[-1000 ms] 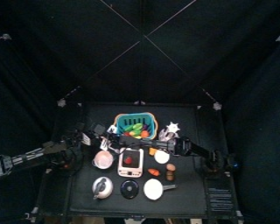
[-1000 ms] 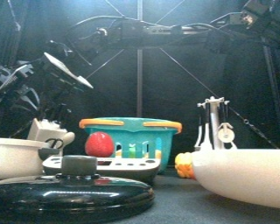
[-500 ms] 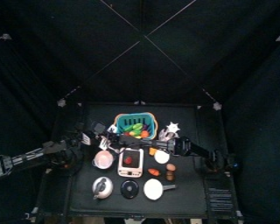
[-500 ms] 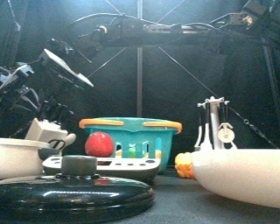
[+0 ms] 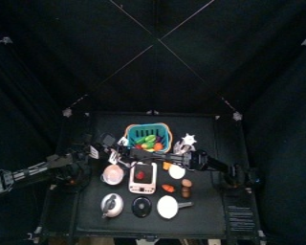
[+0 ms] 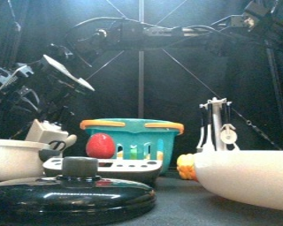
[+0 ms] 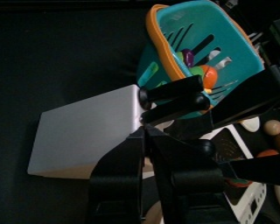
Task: Grab cleaver
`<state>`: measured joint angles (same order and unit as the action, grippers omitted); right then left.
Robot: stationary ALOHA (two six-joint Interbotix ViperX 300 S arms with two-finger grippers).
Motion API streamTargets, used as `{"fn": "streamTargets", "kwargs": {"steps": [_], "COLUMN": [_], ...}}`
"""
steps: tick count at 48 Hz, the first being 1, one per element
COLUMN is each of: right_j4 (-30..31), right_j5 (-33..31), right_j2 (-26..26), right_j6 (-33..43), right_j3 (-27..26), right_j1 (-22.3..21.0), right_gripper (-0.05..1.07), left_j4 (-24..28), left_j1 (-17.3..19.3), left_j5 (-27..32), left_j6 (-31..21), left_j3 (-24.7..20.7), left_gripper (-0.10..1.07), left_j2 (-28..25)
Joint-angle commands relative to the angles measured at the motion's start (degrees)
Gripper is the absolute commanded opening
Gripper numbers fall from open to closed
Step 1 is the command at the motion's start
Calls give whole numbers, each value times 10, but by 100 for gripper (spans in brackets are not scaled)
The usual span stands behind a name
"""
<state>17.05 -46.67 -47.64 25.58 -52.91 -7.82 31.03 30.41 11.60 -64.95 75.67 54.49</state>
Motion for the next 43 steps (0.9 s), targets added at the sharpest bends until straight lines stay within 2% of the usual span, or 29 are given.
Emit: {"fn": "streamTargets", "kwargs": {"steps": [1, 28, 43], "right_j4": [2, -1, -2], "right_j5": [5, 5, -4], "right_j2": [18, 5, 1], "right_j6": [1, 2, 2], "right_j3": [-17, -41, -44], "right_j1": [-3, -3, -4], "right_gripper": [70, 69, 57], "left_j4": [-1, 0, 0], "left_j1": [1, 1, 1], "left_j5": [2, 2, 2], "left_j6": [0, 1, 1], "left_j3": [-3, -3, -3], "left_gripper": [50, 50, 50], "left_j2": [-7, -7, -7]}}
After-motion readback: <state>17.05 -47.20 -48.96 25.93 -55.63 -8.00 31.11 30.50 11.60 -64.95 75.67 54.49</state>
